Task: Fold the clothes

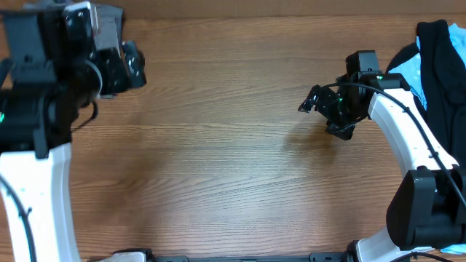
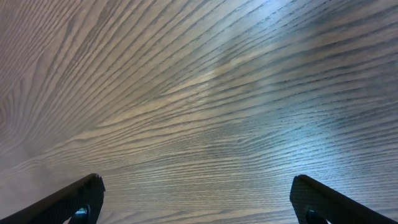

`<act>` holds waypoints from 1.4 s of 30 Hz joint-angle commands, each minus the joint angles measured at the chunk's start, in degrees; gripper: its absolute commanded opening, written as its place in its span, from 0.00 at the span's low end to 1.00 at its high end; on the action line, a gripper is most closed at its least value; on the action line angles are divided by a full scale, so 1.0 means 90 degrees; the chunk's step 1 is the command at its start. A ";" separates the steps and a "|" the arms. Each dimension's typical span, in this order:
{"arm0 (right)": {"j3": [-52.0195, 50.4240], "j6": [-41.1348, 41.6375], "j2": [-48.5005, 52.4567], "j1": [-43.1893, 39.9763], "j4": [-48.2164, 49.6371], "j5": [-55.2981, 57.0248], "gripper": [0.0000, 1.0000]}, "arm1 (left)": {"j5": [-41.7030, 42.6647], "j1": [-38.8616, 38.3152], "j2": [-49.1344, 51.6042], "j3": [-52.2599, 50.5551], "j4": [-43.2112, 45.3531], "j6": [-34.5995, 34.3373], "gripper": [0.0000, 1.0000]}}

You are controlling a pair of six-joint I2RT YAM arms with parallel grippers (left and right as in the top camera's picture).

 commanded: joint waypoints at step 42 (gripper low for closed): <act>0.0085 -0.0002 -0.3784 0.0138 0.0022 -0.0034 1.00 | 0.0070 -0.0002 -0.1797 -0.1399 -0.1207 -0.0746 1.00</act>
